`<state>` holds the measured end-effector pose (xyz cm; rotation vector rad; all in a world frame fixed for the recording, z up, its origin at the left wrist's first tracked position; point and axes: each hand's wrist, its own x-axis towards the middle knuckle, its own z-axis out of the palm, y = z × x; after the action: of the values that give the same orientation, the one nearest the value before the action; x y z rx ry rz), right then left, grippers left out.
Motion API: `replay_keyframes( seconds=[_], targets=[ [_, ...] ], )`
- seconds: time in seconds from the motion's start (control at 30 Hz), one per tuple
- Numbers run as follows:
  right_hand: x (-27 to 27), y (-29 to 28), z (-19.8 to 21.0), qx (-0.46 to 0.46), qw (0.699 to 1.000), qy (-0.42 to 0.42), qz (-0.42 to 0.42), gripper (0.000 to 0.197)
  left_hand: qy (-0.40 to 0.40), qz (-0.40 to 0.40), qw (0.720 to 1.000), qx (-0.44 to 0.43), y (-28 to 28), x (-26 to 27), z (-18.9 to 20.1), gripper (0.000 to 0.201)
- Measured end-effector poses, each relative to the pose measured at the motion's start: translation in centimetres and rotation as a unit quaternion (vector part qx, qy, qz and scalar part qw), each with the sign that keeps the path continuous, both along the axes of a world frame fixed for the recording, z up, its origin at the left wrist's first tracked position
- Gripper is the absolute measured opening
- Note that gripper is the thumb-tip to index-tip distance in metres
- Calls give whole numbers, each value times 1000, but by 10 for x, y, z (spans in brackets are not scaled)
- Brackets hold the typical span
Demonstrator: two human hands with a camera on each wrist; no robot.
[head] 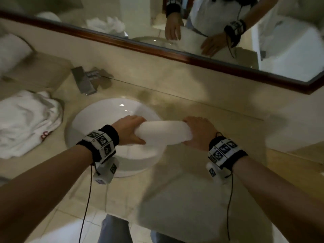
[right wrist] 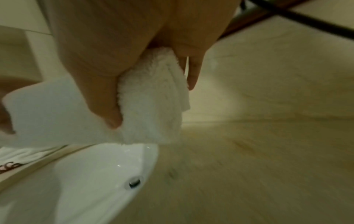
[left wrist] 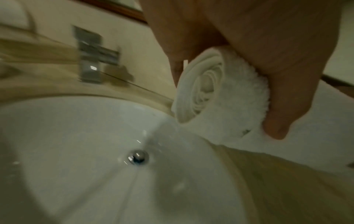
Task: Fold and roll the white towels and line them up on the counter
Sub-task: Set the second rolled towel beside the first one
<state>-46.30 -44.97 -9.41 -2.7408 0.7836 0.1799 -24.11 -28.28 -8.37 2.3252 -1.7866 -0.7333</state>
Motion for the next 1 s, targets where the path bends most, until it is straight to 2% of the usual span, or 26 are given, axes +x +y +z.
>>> replay_keyframes(
  seconds=[0.07, 0.17, 0.23, 0.37, 0.43, 0.57, 0.7, 0.77, 0.87, 1.0],
  targets=[
    [50, 7, 18, -54, 995, -73, 37, 61, 11, 58, 997, -54, 22, 38, 22, 68],
    [133, 27, 39, -88, 988, -92, 83, 68, -32, 114, 985, -127, 61, 99, 40, 67],
    [191, 45, 48, -133, 976, -118, 125, 69, -42, 154, 977, -143, 86, 144, 47, 69],
    [313, 82, 56, -148, 965, -136, 168, 70, -60, 235, 958, -151, 129, 238, 44, 84],
    [372, 96, 58, -172, 953, -164, 186, 69, -82, 262, 946, -171, 150, 280, 36, 81],
    [484, 124, 53, -202, 944, -177, 194, 67, -142, 288, 922, -218, 183, 366, 20, 58],
    [577, 145, 45, -174, 955, -163, 176, 64, -180, 307, 908, -220, 201, 439, 10, 54],
    [617, 152, 38, -167, 958, -157, 175, 65, -185, 328, 905, -196, 205, 464, 3, 54],
    [668, 155, 18, -169, 960, -153, 166, 65, -152, 361, 904, -168, 202, 492, -13, 60],
    [712, 151, -22, -179, 962, -143, 147, 61, -150, 376, 901, -157, 186, 517, -39, 53]
  ],
)
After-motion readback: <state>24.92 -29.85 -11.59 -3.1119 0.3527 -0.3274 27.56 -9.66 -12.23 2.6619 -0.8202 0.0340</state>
